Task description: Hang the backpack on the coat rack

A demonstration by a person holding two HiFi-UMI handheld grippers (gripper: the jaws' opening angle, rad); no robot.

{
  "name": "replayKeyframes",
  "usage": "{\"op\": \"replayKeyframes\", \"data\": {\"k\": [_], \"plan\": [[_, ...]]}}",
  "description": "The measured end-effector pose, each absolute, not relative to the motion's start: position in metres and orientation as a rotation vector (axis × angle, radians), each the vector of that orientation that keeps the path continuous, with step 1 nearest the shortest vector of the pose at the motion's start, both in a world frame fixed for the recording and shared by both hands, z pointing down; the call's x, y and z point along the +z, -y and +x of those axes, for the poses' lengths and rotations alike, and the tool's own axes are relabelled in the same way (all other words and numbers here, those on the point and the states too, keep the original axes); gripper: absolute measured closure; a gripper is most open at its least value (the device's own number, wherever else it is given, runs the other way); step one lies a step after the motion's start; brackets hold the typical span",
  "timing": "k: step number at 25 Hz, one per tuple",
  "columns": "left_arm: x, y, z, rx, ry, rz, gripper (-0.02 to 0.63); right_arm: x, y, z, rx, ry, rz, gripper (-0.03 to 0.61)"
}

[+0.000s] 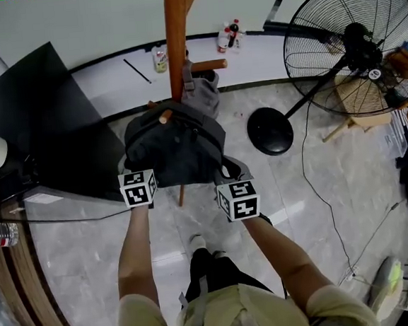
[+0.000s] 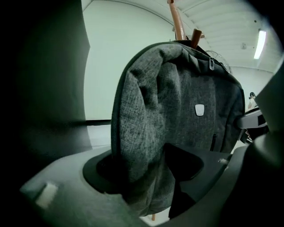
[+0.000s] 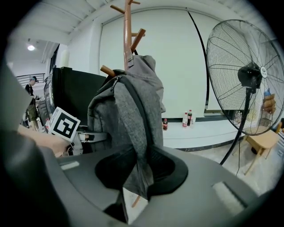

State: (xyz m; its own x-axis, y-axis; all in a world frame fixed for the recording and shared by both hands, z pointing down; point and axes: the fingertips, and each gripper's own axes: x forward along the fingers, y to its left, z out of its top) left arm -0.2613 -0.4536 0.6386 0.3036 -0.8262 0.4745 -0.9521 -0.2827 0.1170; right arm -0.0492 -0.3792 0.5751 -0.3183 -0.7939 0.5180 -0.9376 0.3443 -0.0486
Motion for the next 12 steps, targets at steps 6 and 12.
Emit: {"op": "replayKeyframes", "data": {"k": [6, 12], "plan": [[0.625, 0.440, -0.273, 0.437, 1.677, 2.187, 0.304, 0.575, 0.376, -0.050, 0.474, 2.230, 1.494, 0.460], [0.602, 0.413, -0.263, 0.375, 1.678, 2.219, 0.322, 0.569, 0.362, -0.057, 0.481, 2.275, 1.478, 0.431]]}}
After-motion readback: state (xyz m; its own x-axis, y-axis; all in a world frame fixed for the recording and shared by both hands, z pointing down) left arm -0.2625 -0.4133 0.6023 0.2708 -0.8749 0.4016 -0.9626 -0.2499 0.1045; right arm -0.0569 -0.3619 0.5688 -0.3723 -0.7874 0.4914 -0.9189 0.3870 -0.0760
